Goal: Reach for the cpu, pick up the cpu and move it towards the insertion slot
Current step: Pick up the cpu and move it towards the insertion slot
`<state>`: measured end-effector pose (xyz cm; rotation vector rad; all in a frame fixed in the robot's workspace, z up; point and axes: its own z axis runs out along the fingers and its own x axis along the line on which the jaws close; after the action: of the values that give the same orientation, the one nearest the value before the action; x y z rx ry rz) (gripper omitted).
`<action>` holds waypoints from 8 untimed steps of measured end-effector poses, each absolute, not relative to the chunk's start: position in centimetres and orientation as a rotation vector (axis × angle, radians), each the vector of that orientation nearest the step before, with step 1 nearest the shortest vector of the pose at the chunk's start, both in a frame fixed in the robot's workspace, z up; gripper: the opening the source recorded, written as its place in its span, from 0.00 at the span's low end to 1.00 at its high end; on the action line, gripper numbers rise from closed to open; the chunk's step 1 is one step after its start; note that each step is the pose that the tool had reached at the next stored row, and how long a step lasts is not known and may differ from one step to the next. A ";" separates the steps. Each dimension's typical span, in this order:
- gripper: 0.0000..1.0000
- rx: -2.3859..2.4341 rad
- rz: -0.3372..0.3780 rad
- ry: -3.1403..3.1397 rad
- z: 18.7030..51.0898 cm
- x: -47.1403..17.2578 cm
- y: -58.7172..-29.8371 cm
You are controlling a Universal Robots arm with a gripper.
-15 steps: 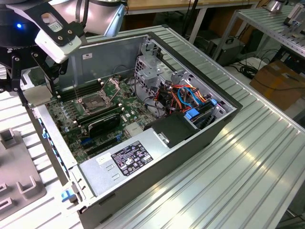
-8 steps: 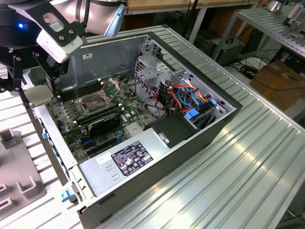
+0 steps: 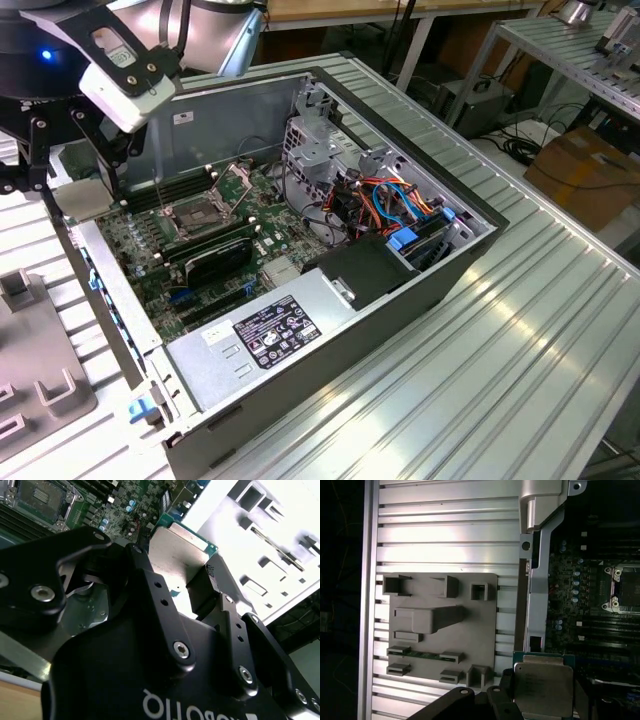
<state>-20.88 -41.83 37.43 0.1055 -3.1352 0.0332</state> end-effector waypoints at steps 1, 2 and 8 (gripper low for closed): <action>0.55 0.106 0.033 -3.135 37.4 -20.8 -41.8; 0.55 0.106 0.033 -3.135 37.4 -20.7 -41.8; 0.55 0.105 0.033 -3.135 37.3 -20.3 -41.8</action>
<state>-20.30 -41.83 37.27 0.1053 -3.1351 0.0334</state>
